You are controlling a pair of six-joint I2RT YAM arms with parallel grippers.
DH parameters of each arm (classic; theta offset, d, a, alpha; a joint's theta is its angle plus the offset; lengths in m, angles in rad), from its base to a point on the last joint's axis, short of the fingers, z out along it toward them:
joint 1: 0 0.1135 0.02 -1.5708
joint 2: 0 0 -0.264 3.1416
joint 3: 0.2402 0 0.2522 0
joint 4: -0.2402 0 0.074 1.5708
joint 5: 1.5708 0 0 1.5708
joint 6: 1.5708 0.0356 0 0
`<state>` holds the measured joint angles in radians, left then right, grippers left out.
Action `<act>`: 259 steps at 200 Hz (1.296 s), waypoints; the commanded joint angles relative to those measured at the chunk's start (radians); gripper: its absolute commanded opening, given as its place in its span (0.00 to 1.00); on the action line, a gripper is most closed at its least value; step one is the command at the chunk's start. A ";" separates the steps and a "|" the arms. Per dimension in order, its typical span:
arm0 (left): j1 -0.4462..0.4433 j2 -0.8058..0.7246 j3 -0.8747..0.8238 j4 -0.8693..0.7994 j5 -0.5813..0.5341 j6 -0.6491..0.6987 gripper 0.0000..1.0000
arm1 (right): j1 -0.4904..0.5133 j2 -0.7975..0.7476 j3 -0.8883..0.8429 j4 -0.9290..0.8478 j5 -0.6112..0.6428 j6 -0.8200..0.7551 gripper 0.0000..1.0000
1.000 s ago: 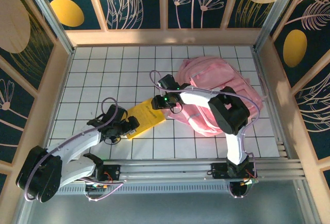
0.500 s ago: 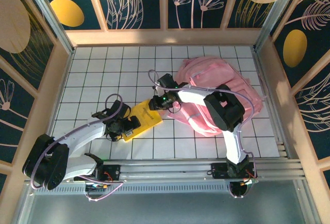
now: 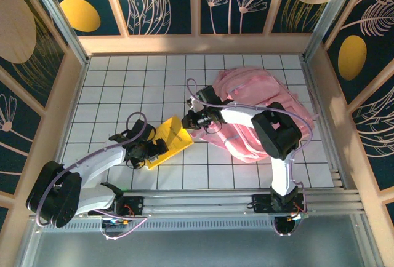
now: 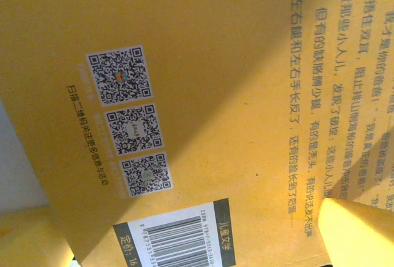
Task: Pack the student bag
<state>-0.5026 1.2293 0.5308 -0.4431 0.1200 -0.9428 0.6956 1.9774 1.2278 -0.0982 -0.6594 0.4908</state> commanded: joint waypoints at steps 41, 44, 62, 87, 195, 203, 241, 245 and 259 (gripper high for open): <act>0.002 -0.115 0.060 0.092 -0.121 0.134 0.99 | 0.008 -0.087 -0.097 0.065 -0.074 0.041 0.00; 0.002 -0.123 0.069 0.083 -0.134 0.139 0.99 | 0.000 -0.095 -0.105 0.071 -0.075 0.049 0.00; 0.003 -0.171 0.111 0.002 -0.211 0.172 0.99 | -0.037 -0.129 -0.149 0.102 -0.096 0.081 0.00; 0.003 -0.204 0.145 -0.078 -0.295 0.212 0.99 | -0.060 -0.147 -0.187 0.117 -0.108 0.099 0.00; -0.308 0.023 0.368 -0.218 -0.591 0.429 0.99 | -0.101 -0.192 -0.229 0.153 -0.096 0.284 0.00; -0.369 0.069 0.389 -0.243 -0.656 0.450 0.99 | -0.104 -0.195 -0.228 0.156 -0.098 0.302 0.00; -0.612 0.260 0.424 -0.293 -0.942 0.532 0.99 | -0.127 -0.215 -0.224 0.169 -0.118 0.361 0.00; -0.628 0.265 0.419 -0.278 -0.950 0.540 0.99 | -0.129 -0.216 -0.221 0.167 -0.117 0.362 0.00; -0.678 0.270 0.411 -0.217 -0.950 0.595 0.99 | -0.133 -0.222 -0.215 0.160 -0.119 0.367 0.00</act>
<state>-1.1137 1.4921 0.9466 -0.6594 -0.6693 -0.4610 0.5793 1.8122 0.9737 0.0525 -0.7536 0.8116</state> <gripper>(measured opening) 0.986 0.051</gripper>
